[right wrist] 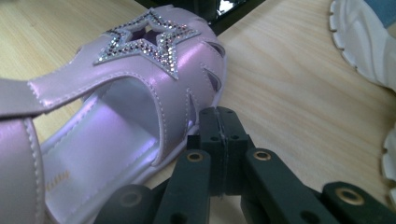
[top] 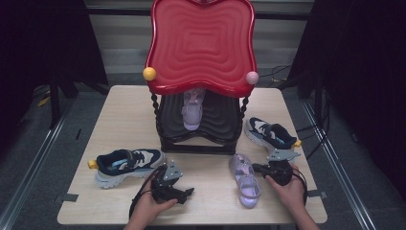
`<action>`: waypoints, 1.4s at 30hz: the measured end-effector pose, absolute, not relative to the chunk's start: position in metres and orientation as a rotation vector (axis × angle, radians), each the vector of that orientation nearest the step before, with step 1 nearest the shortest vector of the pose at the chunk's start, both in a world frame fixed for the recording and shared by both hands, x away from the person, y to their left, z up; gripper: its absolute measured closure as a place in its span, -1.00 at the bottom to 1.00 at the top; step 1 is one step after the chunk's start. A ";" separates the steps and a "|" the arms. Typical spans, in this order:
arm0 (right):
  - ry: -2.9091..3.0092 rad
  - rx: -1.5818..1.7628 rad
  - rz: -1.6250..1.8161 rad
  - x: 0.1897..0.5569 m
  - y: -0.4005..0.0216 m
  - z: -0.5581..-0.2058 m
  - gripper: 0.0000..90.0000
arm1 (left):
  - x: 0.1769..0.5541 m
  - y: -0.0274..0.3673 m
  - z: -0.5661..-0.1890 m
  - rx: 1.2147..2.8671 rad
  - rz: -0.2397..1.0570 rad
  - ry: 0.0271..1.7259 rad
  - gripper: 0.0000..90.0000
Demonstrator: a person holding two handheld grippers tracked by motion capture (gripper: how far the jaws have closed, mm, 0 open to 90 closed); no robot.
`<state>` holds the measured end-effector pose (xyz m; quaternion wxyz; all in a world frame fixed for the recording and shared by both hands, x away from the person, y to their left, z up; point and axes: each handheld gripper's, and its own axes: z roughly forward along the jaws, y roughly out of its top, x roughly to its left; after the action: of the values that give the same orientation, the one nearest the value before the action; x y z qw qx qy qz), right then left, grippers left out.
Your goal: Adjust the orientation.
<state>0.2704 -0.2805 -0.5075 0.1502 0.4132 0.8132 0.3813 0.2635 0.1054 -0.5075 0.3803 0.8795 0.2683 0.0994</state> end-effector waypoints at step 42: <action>2.384 1.113 1.217 0.252 -0.285 -0.499 0.97 | 0.264 0.106 -0.507 2.250 0.267 0.690 -0.66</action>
<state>0.2518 -0.2849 -0.4994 0.1209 0.3812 0.8163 0.4169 0.2643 0.1060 -0.5072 0.3768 0.8799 0.2699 0.1045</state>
